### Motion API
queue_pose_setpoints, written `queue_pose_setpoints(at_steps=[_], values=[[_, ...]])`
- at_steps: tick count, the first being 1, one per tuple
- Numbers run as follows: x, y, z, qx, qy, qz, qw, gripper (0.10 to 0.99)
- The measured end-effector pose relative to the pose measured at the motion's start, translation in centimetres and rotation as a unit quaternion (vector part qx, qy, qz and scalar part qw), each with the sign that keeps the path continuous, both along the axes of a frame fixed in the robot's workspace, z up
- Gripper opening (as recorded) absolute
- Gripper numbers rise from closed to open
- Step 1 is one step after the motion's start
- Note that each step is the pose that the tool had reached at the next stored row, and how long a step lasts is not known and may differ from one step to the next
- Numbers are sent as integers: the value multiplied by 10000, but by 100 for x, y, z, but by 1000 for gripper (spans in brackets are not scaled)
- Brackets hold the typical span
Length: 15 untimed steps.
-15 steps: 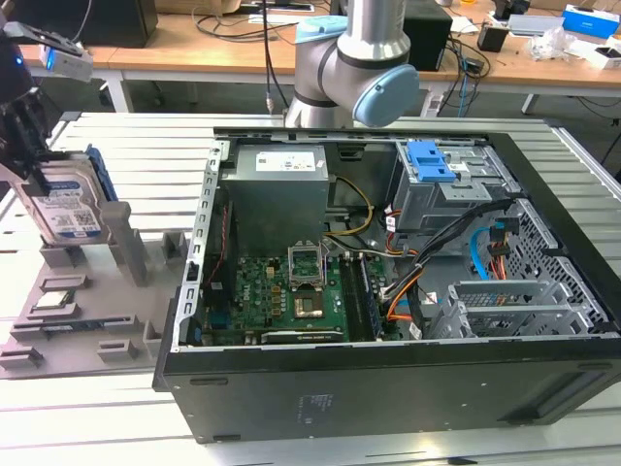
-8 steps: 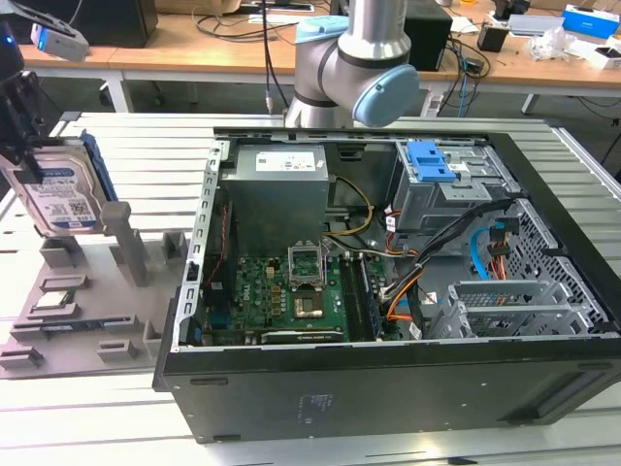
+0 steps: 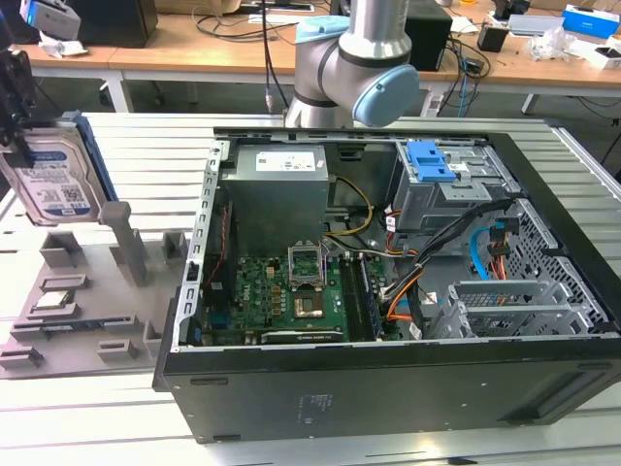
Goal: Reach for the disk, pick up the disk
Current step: 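Pick up the disk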
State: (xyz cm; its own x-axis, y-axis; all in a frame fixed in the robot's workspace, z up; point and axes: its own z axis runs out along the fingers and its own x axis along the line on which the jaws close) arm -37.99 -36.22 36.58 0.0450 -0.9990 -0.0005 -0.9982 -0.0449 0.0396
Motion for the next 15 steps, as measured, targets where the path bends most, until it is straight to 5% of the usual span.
queue_pose_setpoints(at_steps=[5,12,15], values=[[3,0,104,0,1,0,10000,365],[7,2,392,0,3,0,10000,365],[8,2,457,0,4,0,10000,365]])
